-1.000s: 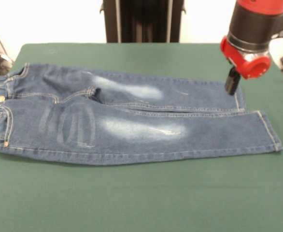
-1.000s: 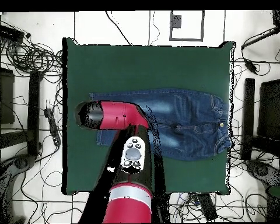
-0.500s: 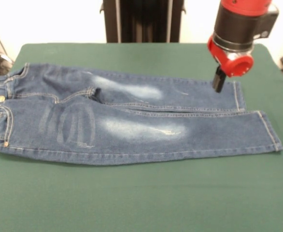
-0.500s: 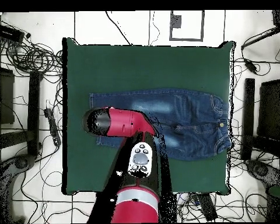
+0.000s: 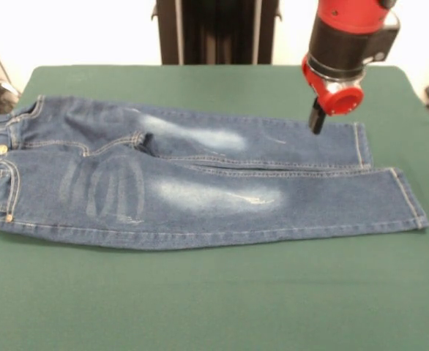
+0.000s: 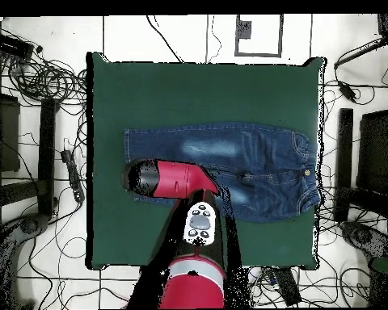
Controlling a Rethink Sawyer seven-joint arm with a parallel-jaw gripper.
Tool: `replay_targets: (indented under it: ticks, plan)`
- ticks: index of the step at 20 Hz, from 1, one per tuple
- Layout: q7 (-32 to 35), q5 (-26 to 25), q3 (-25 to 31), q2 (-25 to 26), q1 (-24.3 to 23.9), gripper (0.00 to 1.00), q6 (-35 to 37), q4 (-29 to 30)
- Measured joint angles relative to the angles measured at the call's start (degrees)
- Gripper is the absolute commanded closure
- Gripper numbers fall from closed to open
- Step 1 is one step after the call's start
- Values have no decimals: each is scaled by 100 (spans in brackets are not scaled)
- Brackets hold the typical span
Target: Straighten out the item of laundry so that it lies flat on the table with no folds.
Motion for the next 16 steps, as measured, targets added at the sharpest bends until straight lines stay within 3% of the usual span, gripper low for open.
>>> replay_targets:
  ticks: [16]
  plan:
    - [0, -13, -21, 551, 164, 100, -142, -145]
